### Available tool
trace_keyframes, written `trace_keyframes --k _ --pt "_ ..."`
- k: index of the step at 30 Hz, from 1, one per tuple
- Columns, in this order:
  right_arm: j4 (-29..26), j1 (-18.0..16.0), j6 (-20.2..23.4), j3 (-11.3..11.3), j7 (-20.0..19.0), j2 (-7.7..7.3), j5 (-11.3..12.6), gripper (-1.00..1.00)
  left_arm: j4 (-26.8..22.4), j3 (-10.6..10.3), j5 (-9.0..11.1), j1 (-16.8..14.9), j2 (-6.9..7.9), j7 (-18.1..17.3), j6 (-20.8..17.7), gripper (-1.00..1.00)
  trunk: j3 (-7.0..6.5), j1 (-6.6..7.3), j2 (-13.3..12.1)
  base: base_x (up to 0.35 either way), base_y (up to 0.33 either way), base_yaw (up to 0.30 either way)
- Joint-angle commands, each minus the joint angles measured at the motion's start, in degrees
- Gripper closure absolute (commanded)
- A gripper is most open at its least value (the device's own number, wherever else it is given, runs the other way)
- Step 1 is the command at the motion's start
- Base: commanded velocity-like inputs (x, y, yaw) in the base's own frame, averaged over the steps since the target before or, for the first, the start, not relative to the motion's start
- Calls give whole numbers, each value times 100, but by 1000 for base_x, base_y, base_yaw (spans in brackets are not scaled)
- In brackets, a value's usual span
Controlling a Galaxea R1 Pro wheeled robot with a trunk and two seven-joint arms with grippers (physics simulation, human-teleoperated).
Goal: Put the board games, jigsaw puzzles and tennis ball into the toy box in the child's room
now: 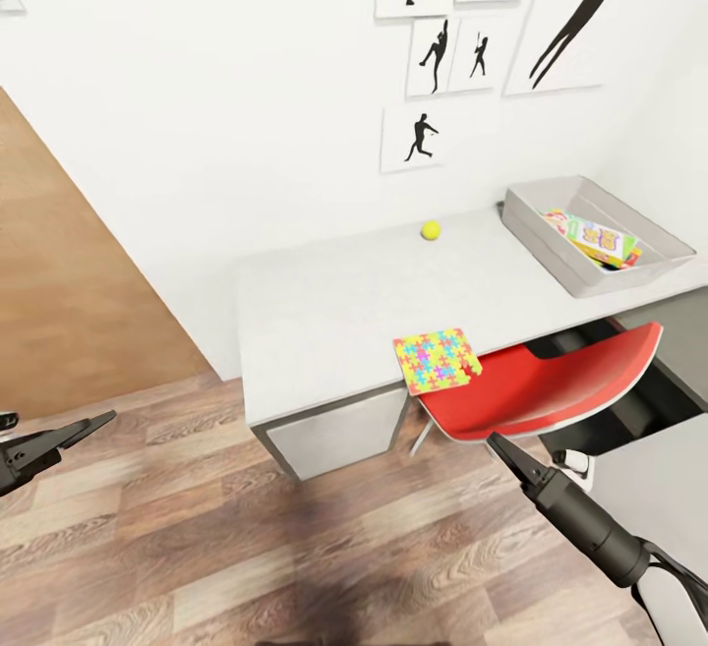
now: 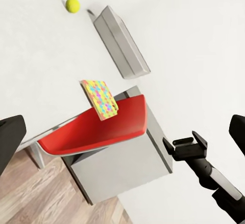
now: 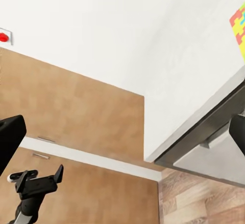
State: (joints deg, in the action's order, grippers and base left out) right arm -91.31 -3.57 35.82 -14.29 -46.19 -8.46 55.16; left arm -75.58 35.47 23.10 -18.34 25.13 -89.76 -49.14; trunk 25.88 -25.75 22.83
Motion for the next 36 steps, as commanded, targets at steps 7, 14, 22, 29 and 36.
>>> trace_keyframes --k 7,14,22,29,36 --pt "14 -3 35 2 4 14 30 -100 -1 2 -5 -3 6 -24 -61 -100 -57 -3 9 0 0 0" --pt "17 -3 31 5 4 19 30 -100 3 -19 -21 -3 -10 -24 -61 -100 -122 -3 9 0 0 0" --pt "17 -3 30 5 4 20 30 -100 8 -13 -35 -3 -10 -24 -61 -100 -197 -3 9 0 0 0" --pt "17 -5 30 17 7 27 30 -100 8 -8 -36 -3 -11 -24 -61 -100 -262 -3 9 0 0 0" --pt "17 -3 30 15 5 23 30 -100 8 -13 -45 -3 -15 -24 -59 -100 -327 -3 9 0 0 0"
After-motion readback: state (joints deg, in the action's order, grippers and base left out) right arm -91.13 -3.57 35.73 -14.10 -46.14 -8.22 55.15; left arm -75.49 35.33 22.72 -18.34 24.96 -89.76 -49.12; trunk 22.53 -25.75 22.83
